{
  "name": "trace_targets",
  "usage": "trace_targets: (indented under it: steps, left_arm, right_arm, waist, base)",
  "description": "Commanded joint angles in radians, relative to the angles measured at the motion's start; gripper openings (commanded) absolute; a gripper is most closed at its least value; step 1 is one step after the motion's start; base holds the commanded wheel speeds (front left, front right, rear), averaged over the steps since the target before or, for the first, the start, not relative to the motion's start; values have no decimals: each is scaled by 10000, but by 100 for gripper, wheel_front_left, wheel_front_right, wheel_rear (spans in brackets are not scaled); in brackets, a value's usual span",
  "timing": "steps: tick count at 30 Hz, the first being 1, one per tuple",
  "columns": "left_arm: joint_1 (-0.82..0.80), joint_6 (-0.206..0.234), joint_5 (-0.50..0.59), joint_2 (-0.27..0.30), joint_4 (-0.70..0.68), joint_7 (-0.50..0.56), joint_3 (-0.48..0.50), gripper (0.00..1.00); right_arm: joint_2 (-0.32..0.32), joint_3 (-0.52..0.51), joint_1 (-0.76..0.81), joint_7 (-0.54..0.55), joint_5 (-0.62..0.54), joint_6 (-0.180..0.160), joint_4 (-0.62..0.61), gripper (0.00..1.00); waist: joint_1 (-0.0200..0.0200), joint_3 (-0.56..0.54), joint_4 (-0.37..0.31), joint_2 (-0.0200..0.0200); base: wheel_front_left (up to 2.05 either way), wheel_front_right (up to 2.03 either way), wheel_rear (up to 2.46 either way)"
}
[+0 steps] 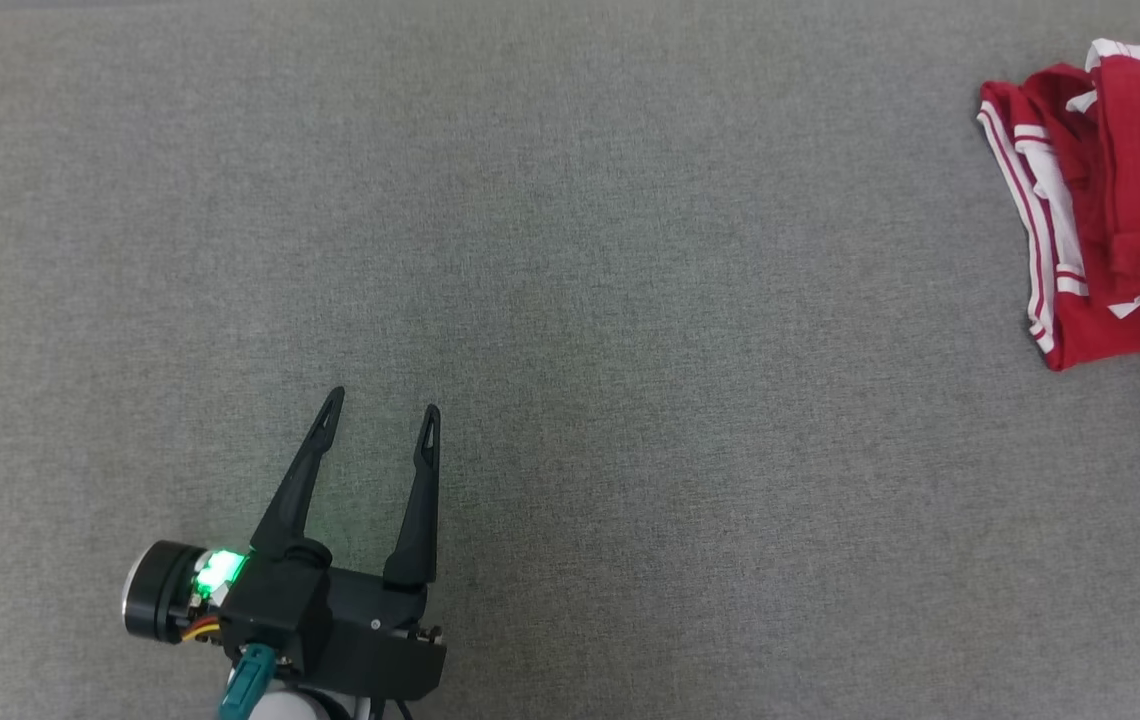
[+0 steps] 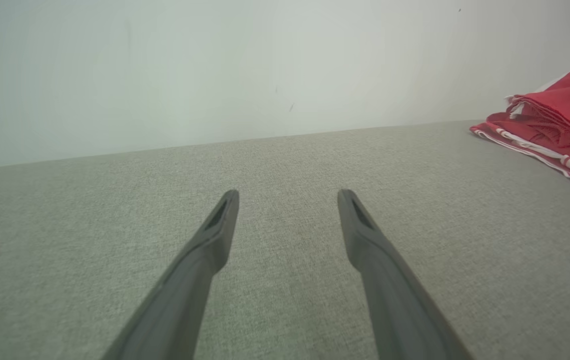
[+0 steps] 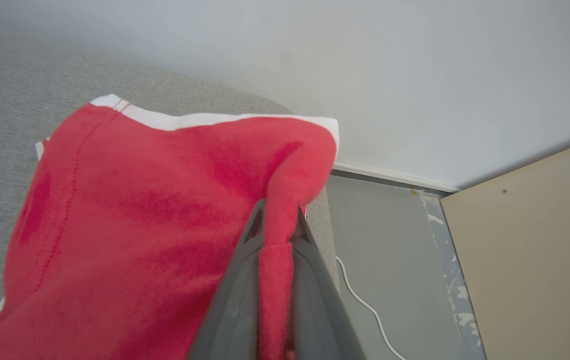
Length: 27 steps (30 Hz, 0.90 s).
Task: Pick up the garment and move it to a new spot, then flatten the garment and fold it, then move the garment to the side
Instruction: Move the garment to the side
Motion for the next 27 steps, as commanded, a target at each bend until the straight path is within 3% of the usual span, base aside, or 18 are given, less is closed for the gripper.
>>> trace_targets:
  steps: [1,9,10,11,12,22,27]
  left_arm:
    - [-217,-15,114,36,-76,-28,-1,100]
    - [-400,-91,224,103,-145,-28,-5,100]
    - [-377,-86,226,101,-139,-28,5,100]
    - [-360,-82,226,103,-130,-28,11,100]
    - [-360,-81,223,102,-126,-28,16,100]
    - [-249,28,105,90,-16,-28,121,100]
    - [-54,41,-63,69,120,-28,226,100]
  right_arm:
    - [-2,107,-217,-111,-104,-20,86,0]
    - [97,731,-599,-805,-498,-21,1089,0]
    - [136,770,-591,-756,-466,-21,1219,39]
    - [173,803,-607,-710,-435,-21,1329,85]
    - [202,841,-659,-725,-453,-21,1435,100]
    - [394,1222,-1189,-1227,-811,-21,2161,100]
    - [720,869,-1269,-1953,-345,-21,2214,100]
  waist:
    - [-1,177,-9,-1]
    - [-1,643,77,-1]
    - [-1,660,80,-1]
    - [-1,668,83,-1]
    - [-1,671,86,-1]
    - [-1,385,42,-1]
    - [-1,-78,64,-1]
  base:
    - [0,0,0]
    - [0,0,0]
    - [0,0,0]
    - [0,0,0]
    - [0,0,0]
    - [0,0,0]
    - [0,0,0]
